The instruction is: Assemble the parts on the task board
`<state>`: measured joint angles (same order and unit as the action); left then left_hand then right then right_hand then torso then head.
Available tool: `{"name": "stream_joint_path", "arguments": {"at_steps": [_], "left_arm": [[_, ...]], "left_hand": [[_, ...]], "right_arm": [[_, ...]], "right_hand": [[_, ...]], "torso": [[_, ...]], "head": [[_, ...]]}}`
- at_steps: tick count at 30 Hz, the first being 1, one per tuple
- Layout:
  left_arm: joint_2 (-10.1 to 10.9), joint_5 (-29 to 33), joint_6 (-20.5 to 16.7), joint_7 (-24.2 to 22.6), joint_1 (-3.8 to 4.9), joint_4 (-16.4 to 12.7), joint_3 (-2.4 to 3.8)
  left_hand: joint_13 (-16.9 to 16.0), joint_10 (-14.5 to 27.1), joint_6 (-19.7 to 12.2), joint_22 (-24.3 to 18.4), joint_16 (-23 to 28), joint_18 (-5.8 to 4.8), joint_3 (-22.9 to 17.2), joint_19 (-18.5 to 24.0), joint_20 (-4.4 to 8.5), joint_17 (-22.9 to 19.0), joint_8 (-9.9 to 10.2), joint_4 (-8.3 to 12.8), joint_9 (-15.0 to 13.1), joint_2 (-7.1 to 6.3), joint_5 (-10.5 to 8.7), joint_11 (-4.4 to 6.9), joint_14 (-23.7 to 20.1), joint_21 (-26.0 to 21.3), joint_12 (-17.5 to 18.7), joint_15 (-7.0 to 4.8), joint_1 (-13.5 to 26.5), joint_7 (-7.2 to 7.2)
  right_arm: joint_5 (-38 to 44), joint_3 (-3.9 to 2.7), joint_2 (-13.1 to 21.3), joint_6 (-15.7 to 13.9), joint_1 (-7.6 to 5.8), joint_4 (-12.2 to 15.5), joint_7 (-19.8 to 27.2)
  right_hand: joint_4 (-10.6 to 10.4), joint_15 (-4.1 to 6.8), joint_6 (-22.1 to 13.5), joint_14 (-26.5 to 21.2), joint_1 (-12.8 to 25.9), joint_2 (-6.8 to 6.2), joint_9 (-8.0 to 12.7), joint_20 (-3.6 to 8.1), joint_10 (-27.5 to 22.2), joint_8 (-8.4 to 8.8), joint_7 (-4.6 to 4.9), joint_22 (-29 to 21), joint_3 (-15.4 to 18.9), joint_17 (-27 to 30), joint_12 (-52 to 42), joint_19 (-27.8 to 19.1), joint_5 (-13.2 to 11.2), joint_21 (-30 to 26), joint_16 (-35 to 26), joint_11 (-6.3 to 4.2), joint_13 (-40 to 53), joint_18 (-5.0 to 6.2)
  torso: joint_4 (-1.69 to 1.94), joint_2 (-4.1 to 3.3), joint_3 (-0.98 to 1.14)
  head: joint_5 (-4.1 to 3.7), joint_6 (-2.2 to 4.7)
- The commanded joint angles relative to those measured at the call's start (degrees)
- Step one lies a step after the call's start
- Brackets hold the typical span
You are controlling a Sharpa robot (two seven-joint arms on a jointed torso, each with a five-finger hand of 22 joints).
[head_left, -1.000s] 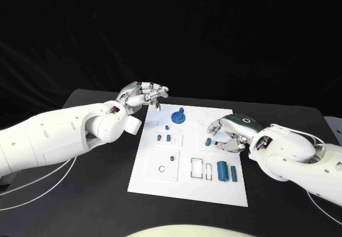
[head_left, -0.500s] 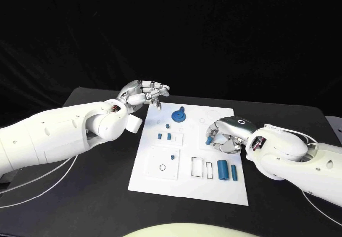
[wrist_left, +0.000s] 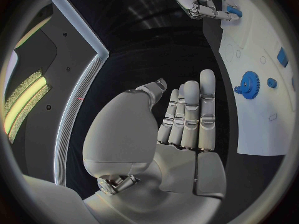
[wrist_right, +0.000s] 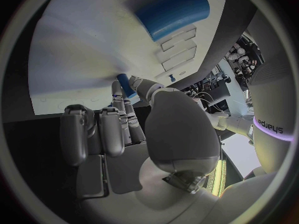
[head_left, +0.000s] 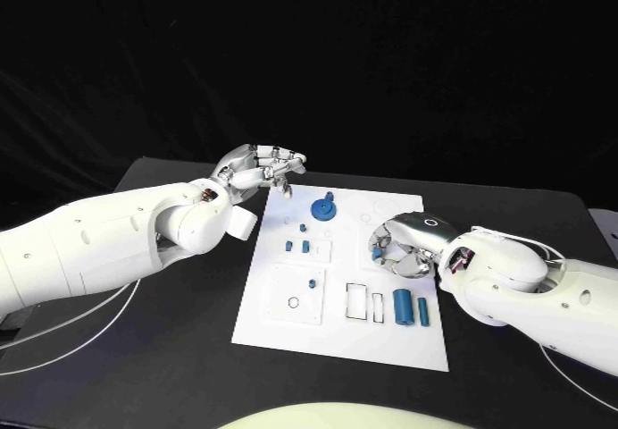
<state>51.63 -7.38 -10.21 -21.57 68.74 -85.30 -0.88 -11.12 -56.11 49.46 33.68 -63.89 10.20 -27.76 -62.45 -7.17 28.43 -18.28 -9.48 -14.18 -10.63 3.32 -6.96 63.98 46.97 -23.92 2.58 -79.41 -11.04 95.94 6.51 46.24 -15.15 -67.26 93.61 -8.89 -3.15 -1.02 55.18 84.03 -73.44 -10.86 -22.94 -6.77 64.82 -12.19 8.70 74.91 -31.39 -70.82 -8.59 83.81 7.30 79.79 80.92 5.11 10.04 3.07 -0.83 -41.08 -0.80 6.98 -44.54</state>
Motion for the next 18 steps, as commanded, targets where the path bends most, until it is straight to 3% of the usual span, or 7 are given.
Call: {"name": "stream_joint_path", "arguments": {"at_steps": [1,8,18], "left_arm": [[-0.1,0.3,1.0,-0.3,0.03,-0.1,0.03],[-0.1,0.3,1.1,-0.2,0.04,0.0,0.03],[-0.1,0.3,1.1,-0.2,0.04,0.0,0.03]], "left_hand": [[0.0,0.3,-0.4,0.0,0.0,0.36,-0.3,-0.1,-0.33,-0.1,0.2,0.0,-0.1,-0.25,-0.12,-0.09,-0.4,-0.2,-0.1,0.01,0.3,-0.12],[0.0,0.3,-0.4,0.0,0.0,0.36,-0.3,-0.1,-0.33,-0.1,0.2,0.0,-0.1,-0.25,-0.12,-0.09,-0.4,-0.2,-0.1,0.01,0.3,-0.12],[-0.1,0.3,-0.4,-0.1,0.0,0.37,-0.3,-0.1,-0.34,-0.1,0.2,0.0,-0.1,-0.23,-0.12,-0.07,-0.4,-0.2,-0.3,0.01,0.3,-0.1]], "right_arm": [[0.2,0.04,-0.2,-0.6,0.13,0.0,-0.3],[0.7,0.04,-0.3,-1.6,0.16,0.1,-1.4],[0.2,0.03,0.4,-5.2,0.17,1.5,-1.2]], "right_hand": [[-0.2,0.51,0.4,2.3,0.2,0.5,0.0,0.23,0.7,-0.11,-0.1,10.8,-0.3,-0.2,-0.4,1.3,-0.3,0.4,0.4,-0.1,-0.1,-0.81],[-0.4,0.63,0.7,2.3,0.3,0.75,0.0,0.33,1.4,-0.2,-0.14,11.0,-0.5,-0.2,-0.7,1.5,-0.3,0.7,0.5,-0.26,0.0,-0.89],[0.2,1.87,4.5,2.4,-1.6,3.9,-1.6,1.37,5.2,-2.9,-1.69,11.5,-2.7,-0.3,-2.0,2.0,-1.2,1.5,0.7,-1.76,0.8,-1.06]], "torso": [[0.01,-0.01,-0.01],[-0.04,0.01,0.0],[0.03,0.04,0.0]], "head": [[-0.01,-0.04],[0.0,-0.08],[-0.02,-0.07]]}}
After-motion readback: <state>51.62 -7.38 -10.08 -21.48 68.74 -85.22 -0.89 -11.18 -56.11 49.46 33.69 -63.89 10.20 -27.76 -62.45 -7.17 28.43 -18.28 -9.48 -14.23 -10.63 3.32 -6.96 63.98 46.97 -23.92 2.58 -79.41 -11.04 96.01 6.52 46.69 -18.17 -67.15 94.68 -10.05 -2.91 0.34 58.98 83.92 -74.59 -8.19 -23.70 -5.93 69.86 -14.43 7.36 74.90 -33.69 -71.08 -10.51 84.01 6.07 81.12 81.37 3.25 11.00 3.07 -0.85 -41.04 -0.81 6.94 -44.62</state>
